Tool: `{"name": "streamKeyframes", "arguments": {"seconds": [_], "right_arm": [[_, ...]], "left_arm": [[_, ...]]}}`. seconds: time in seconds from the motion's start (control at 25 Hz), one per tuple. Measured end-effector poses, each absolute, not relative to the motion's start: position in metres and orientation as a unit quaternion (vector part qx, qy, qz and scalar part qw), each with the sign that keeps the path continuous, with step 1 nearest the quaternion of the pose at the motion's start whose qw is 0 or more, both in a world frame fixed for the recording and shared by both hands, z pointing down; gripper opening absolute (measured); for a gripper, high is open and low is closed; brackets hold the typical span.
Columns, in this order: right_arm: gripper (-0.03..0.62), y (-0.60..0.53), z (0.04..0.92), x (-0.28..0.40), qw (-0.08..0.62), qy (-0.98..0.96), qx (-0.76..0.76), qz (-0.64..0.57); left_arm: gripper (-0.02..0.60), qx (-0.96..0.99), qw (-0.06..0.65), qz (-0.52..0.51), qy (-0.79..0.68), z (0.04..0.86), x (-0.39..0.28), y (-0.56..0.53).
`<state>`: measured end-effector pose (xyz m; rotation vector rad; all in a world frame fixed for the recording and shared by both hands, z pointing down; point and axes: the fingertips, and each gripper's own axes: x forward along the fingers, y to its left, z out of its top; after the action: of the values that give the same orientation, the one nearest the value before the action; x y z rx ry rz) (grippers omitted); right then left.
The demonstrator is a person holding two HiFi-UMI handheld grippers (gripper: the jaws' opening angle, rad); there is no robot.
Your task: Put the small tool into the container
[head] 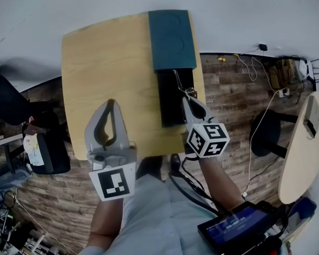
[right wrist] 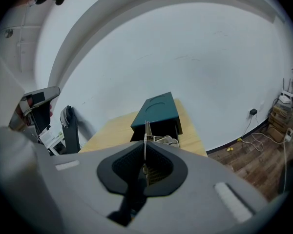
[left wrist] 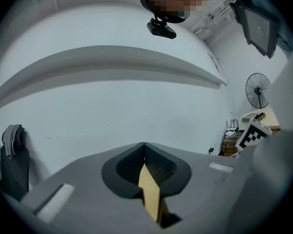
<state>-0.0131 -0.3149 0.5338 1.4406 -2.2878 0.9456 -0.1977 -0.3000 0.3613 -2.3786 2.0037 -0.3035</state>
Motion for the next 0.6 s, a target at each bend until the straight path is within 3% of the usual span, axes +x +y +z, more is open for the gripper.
{"name": "streamKeyframes", "arguments": {"seconds": [0.6], "right_arm": [[0.006, -0.326, 0.544, -0.021, 0.148, -0.775, 0.49, 0.37]], "left_arm": [[0.011, -0.757, 0.005, -0.098, 0.646, 0.363, -0.21, -0.306]]}}
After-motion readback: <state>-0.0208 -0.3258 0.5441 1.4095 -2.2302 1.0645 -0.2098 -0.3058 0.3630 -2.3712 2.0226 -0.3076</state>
